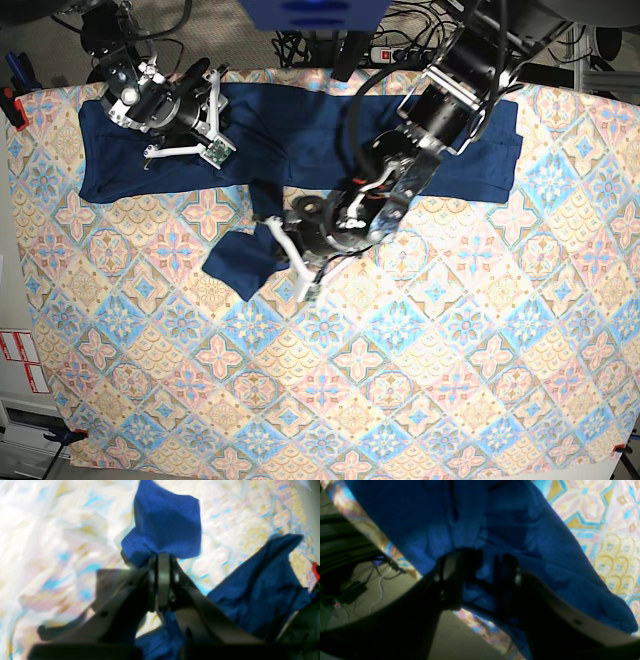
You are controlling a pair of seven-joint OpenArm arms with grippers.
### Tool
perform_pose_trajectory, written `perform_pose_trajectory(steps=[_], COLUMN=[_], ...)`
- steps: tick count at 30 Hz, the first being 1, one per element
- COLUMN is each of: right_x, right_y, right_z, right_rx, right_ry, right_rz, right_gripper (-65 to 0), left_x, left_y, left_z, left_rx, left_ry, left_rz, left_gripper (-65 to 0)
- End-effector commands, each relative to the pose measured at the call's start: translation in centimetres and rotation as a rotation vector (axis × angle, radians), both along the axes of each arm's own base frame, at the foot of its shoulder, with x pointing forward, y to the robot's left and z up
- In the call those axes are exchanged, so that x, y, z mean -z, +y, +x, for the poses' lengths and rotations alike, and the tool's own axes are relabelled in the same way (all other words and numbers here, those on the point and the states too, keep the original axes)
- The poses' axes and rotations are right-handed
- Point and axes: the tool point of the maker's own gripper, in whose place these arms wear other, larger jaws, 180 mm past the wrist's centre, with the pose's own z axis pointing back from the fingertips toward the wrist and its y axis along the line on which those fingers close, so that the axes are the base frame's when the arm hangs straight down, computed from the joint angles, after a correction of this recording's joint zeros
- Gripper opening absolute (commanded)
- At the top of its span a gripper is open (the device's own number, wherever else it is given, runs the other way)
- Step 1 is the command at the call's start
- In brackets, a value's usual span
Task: Fold the T-shirt properly
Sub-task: 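Lift the grasped sleeve with the left gripper and fold it onto the shirt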
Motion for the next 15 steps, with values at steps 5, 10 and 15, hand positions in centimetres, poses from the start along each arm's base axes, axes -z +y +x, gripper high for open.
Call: perform_pose_trajectory(steps=[5,10,15], right_x=[-0.7,-0.7,-0.7], right_y=[0.2,0.2,0.2], right_z=[0.5,0.5,0.5], right_rx=[-0.008,-0.007,-0.007], right_ry=[-0.026,-0.027,-0.027], right_rz=[0.016,0.015,0.015], right_gripper=[-41.8,-41.8,-41.8], left_x=[-3.3,-4.6,-6.4], left_y=[2.3,6.0,11.6], left_z=[-0.6,-2.6,-4.1], left_rx=[-0.056,-0.134,-0.258], left_ry=[-0.094,-0.125,-0.159], left_rz=[-0.034,-0.034,-0.034], left_gripper=[-65.0,-65.0,-65.0])
